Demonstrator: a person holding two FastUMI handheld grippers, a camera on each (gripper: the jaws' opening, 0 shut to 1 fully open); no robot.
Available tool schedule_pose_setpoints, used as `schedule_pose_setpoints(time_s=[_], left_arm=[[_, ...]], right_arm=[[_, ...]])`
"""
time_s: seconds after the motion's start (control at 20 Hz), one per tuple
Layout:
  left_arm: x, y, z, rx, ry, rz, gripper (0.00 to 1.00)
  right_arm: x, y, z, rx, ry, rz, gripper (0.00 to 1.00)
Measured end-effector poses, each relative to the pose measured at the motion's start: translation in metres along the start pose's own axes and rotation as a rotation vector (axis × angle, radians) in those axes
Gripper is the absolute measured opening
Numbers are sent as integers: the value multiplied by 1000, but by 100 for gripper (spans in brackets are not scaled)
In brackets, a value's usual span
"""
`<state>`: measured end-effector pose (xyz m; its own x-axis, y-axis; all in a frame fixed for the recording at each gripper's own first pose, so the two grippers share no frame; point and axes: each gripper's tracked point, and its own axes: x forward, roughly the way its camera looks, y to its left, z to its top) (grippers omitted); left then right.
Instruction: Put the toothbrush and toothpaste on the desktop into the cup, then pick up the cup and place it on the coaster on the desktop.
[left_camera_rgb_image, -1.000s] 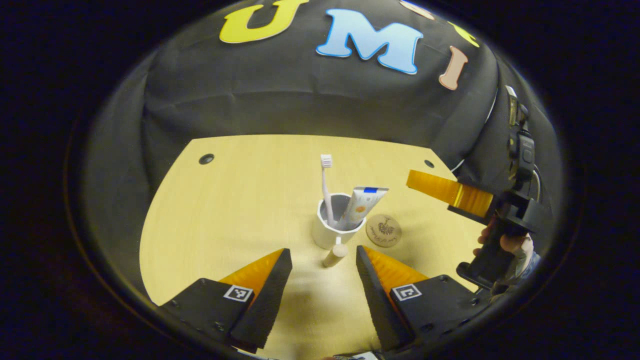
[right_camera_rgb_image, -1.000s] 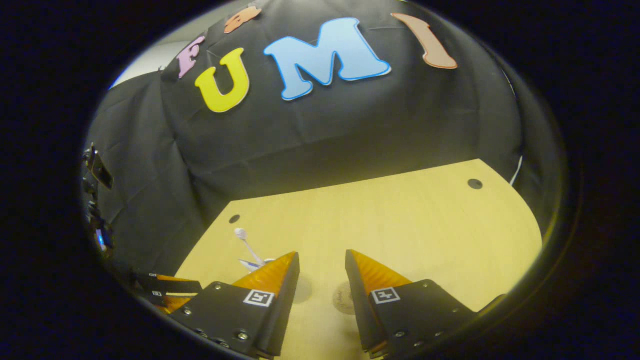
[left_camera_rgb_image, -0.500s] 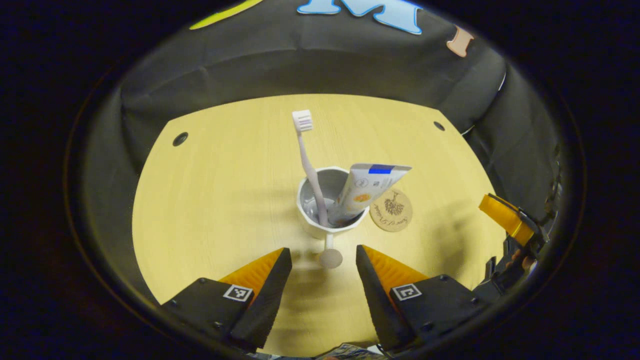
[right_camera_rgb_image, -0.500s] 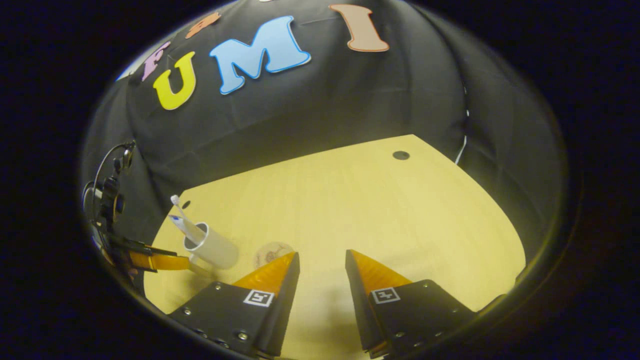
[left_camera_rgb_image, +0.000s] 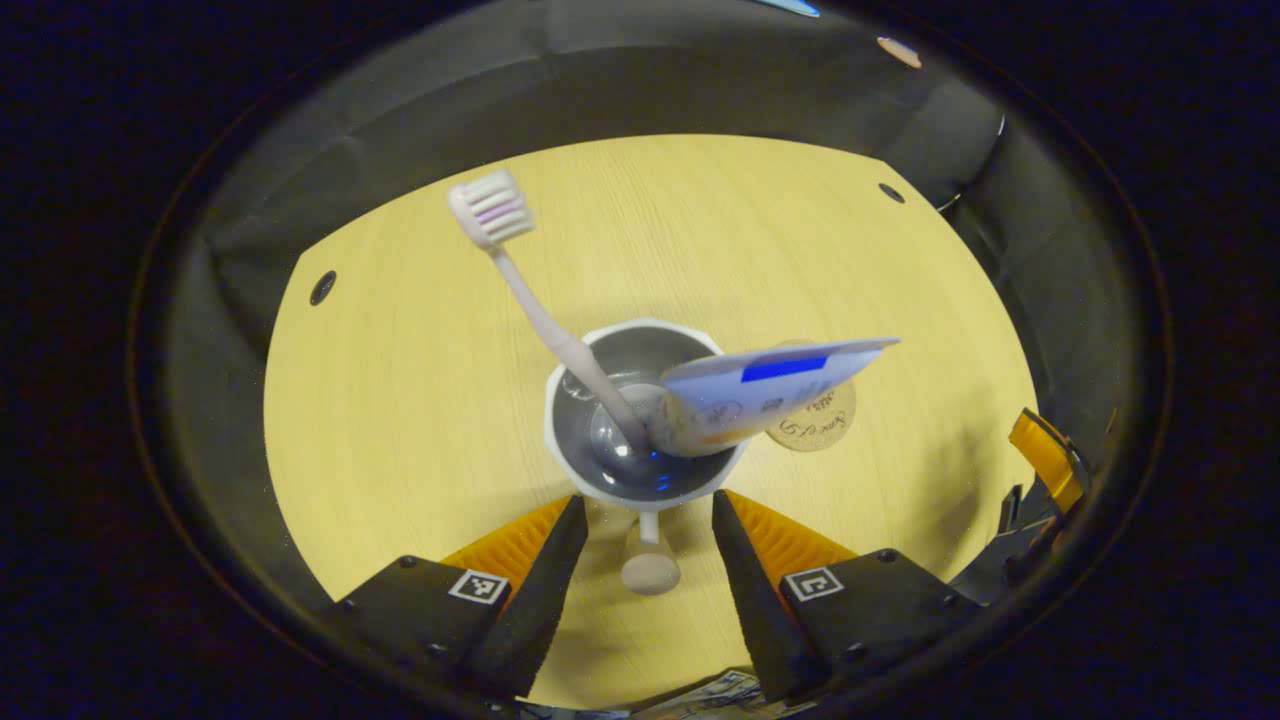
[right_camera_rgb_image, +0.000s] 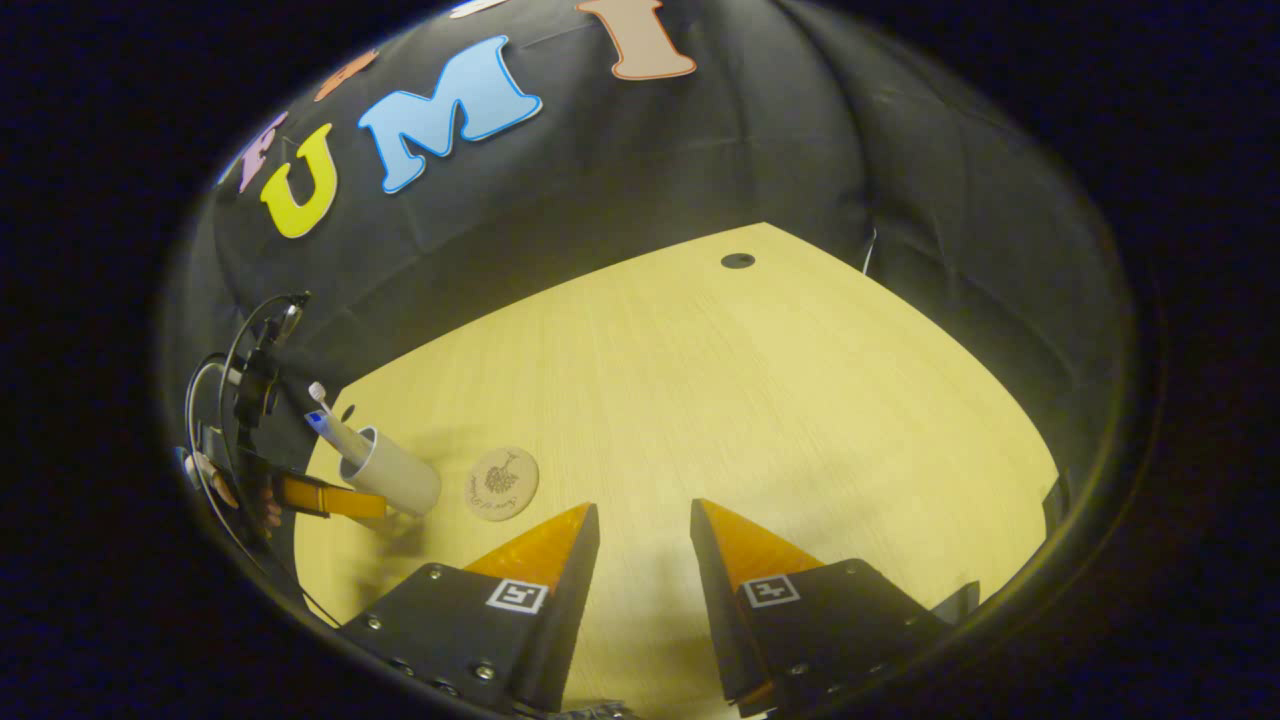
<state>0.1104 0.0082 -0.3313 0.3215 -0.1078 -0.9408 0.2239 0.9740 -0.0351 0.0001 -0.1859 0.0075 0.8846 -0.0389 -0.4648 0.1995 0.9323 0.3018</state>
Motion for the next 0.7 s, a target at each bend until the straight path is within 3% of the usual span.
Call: schedule_pose_setpoints(time_s=[0.15, 0.45, 0.55, 0.6, 0.7], left_arm=[[13, -2, 3, 32, 49, 11, 81], [24, -5, 1, 23, 85, 15, 35], [21, -6, 1, 23, 87, 10, 33], [21, -6, 5, 19, 67, 9, 39], [19, -9, 6, 7, 56, -4, 28]], right_arm=[[2, -1, -5, 4, 20, 0, 53], [0, -5, -5, 30, 39, -13, 53], [0, -5, -4, 40, 46, -17, 56], [1, -7, -4, 43, 49, -20, 53], [3, -9, -3, 46, 53, -20, 53]])
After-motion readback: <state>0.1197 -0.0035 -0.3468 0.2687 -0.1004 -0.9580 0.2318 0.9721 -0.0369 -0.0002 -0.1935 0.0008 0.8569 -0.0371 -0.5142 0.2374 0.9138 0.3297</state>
